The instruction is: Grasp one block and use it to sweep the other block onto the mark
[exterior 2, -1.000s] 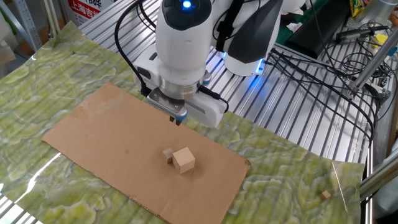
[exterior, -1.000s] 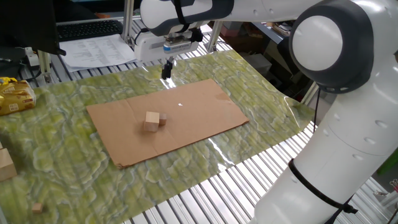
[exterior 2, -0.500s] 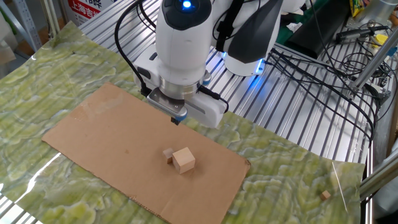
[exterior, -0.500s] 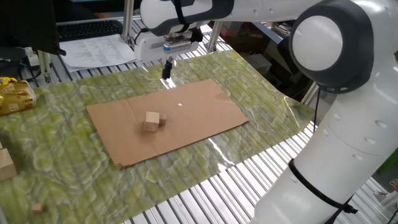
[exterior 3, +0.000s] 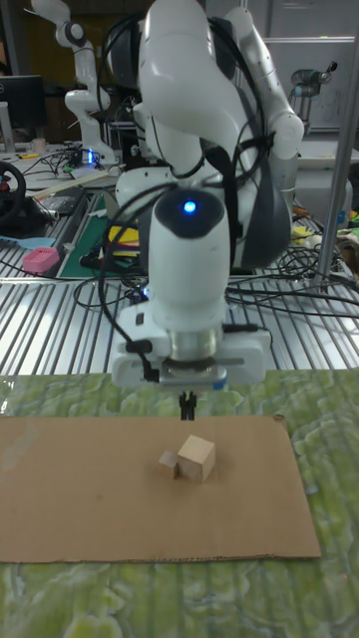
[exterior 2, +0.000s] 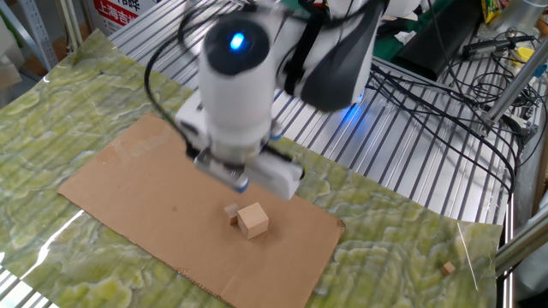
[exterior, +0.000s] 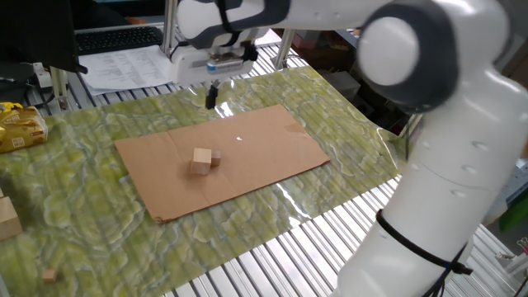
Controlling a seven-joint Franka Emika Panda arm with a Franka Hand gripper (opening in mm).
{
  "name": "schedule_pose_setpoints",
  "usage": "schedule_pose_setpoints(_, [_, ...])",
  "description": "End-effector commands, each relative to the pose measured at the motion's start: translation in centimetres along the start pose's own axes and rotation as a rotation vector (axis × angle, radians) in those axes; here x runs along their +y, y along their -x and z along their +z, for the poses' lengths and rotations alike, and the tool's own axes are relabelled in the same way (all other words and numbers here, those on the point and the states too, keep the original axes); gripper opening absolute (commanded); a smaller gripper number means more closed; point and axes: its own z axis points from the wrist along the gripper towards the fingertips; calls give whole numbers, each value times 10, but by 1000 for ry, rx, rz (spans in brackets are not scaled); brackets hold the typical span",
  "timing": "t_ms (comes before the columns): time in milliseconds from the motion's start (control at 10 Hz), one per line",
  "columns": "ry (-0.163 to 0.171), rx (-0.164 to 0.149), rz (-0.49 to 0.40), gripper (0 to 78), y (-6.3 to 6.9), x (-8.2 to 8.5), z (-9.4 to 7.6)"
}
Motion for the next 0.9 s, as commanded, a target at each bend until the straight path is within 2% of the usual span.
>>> schedule_pose_setpoints(100, [49,29,13,11,21,3,21])
schedule_pose_setpoints(900, [38,29,13,11,19,1,19])
